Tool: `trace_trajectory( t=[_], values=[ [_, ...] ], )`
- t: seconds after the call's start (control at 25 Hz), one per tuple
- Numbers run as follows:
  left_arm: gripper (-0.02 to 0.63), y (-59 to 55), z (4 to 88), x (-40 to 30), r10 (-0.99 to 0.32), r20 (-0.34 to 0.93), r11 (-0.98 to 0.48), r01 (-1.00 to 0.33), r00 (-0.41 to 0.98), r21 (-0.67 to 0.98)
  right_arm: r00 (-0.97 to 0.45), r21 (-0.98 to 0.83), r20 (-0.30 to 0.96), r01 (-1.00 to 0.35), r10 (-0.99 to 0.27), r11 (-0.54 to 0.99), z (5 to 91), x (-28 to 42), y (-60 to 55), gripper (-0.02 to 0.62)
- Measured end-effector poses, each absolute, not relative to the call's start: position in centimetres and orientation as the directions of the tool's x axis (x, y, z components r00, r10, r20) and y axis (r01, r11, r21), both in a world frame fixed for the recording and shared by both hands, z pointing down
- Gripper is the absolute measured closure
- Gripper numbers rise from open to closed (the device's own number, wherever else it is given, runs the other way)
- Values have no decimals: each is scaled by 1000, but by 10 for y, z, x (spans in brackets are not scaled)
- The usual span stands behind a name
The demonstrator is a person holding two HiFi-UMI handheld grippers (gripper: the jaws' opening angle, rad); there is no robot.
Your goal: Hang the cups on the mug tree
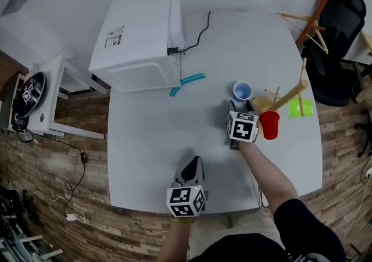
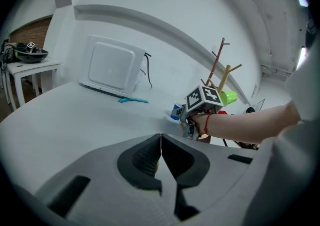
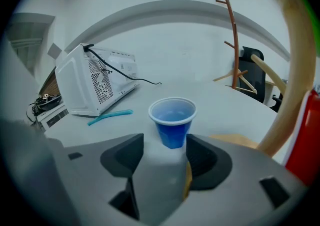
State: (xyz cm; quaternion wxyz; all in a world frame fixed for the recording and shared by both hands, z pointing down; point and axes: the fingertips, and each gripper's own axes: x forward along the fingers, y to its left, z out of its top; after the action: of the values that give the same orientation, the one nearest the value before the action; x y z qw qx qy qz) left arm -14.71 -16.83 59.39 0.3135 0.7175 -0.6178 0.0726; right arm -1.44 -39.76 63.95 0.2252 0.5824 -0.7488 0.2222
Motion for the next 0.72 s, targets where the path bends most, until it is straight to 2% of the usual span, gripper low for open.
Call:
trace_trajectory(
  t=[0.72],
  values=[
    [586,-171,607,-149,-831,509,-13,-924,223,383,-143,-24,601,-987,-787,160,646,-6,-426,341]
  ],
)
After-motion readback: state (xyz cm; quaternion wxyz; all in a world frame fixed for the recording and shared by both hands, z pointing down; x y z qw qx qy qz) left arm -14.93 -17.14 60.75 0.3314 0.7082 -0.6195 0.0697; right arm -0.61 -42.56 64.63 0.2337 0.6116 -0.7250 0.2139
